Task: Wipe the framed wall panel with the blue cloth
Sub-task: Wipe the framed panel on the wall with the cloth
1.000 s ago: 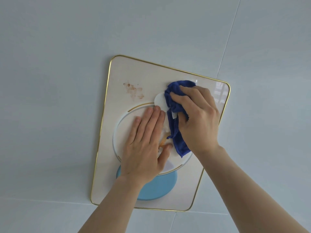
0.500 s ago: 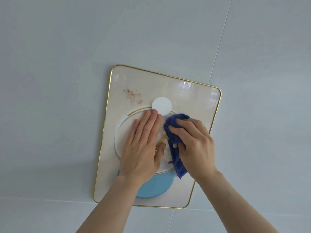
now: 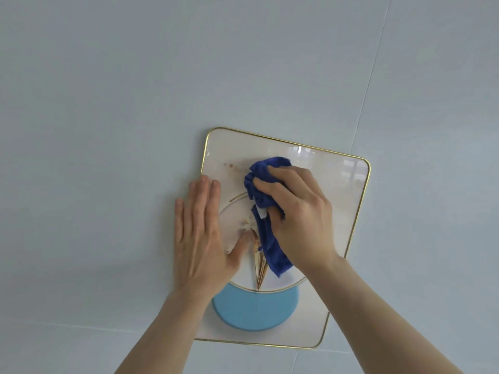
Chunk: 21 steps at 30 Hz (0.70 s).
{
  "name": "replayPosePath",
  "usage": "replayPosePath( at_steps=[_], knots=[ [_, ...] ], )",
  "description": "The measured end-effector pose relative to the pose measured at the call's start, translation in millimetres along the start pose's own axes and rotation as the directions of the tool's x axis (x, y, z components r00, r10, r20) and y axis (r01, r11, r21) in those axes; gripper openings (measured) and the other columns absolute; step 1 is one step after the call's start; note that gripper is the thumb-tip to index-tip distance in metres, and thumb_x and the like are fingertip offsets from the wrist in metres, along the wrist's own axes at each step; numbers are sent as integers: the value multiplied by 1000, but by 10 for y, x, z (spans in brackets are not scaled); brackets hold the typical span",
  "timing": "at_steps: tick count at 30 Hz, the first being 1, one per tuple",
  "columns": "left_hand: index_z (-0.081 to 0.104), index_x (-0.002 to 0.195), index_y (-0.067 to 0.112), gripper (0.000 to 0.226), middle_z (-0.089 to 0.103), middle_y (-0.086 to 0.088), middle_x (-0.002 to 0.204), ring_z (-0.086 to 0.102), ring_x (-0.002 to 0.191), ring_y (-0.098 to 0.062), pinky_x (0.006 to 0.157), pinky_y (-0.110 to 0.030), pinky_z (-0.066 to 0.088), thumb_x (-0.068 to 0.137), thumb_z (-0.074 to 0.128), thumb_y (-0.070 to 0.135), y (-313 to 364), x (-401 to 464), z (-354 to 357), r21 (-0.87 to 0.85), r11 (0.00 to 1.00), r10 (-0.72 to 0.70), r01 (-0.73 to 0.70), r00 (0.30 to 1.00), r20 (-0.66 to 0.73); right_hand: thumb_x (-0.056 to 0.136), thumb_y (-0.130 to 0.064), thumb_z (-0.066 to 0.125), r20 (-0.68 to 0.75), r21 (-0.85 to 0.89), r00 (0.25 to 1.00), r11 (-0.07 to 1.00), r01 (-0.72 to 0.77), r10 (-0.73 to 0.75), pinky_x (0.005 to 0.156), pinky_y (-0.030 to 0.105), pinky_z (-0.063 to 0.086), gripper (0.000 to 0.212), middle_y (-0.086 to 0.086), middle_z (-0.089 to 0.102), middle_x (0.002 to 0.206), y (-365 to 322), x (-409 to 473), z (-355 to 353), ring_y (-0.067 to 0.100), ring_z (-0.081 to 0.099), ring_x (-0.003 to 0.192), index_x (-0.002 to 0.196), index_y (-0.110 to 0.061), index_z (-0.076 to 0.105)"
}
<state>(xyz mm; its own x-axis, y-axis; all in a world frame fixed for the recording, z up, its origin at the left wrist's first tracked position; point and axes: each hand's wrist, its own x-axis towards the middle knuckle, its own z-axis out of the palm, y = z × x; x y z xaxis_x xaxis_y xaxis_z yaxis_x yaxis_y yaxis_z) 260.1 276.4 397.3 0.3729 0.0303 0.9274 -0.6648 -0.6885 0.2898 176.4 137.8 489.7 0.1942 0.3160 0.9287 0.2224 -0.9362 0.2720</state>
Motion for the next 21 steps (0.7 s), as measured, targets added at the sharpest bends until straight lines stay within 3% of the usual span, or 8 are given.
replayPosePath(
  at_steps=[4,12,17,21],
  knots=[
    [7,164,9,113,14,-8,173,9,161,-22,131,-46,11,84,61,68,-146,-14,72,18,1000,8,-8,1000,14,86,-8,58,80,-33,994,996,81,-78,92,49,59,33,6,73,124,-21,54,254,35,60,128,113,-14,77],
    [11,164,8,112,13,-8,173,6,162,-22,131,-46,10,86,62,71,-230,-34,191,-34,999,37,-38,999,-11,83,10,67,-85,51,996,999,11,-7,95,45,56,34,10,74,124,-91,200,591,36,62,122,109,-7,79],
    [13,163,5,119,15,-10,173,7,162,-23,131,-47,13,82,57,81,-234,-11,195,-10,999,48,-48,999,-15,86,4,69,-109,54,993,997,53,-47,96,40,56,26,6,75,123,-210,407,689,32,62,123,107,-9,79],
    [16,163,4,121,16,-10,172,8,162,-23,131,-47,14,81,61,81,-225,-19,200,-6,999,42,-42,999,-19,92,-7,60,-93,-4,988,993,121,-121,90,43,58,25,6,76,118,-212,407,630,33,64,120,108,-9,78]
  ],
)
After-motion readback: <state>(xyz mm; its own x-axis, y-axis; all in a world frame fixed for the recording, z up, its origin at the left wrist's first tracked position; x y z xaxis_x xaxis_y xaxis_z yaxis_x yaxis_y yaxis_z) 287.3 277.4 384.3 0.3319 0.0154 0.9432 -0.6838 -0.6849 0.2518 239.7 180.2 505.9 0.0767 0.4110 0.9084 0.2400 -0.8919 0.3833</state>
